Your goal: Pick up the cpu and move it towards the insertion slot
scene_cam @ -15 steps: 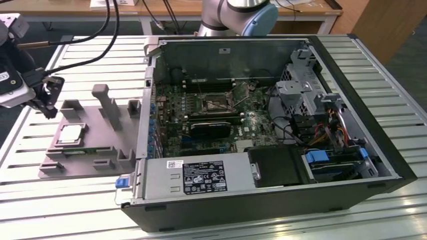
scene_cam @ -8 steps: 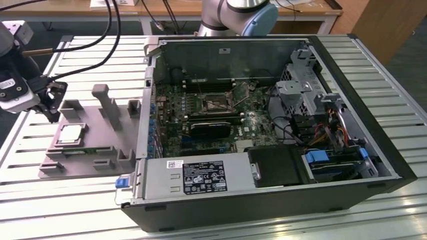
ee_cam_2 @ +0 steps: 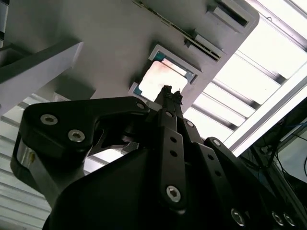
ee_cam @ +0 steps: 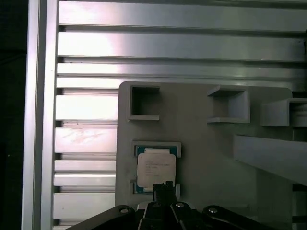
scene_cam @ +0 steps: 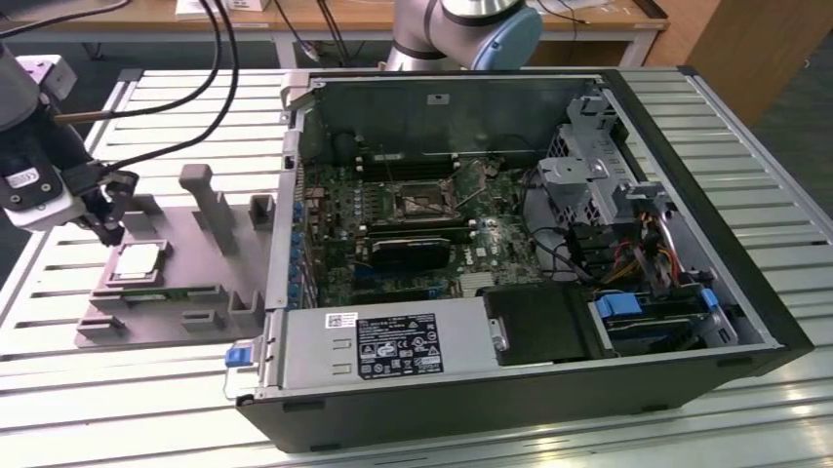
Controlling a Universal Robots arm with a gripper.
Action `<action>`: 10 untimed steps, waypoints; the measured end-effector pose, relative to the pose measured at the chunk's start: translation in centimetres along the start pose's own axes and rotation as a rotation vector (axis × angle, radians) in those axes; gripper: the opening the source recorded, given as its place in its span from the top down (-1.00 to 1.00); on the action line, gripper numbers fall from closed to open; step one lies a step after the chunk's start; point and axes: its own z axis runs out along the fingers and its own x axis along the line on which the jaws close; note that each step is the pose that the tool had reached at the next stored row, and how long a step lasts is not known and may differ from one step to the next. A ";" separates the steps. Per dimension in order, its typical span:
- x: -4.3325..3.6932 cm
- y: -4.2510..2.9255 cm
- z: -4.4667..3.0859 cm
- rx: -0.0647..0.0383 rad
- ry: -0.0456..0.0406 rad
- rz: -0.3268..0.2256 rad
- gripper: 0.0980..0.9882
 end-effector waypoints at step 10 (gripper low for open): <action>0.10 0.09 1.65 -0.005 -0.0001 0.006 0.99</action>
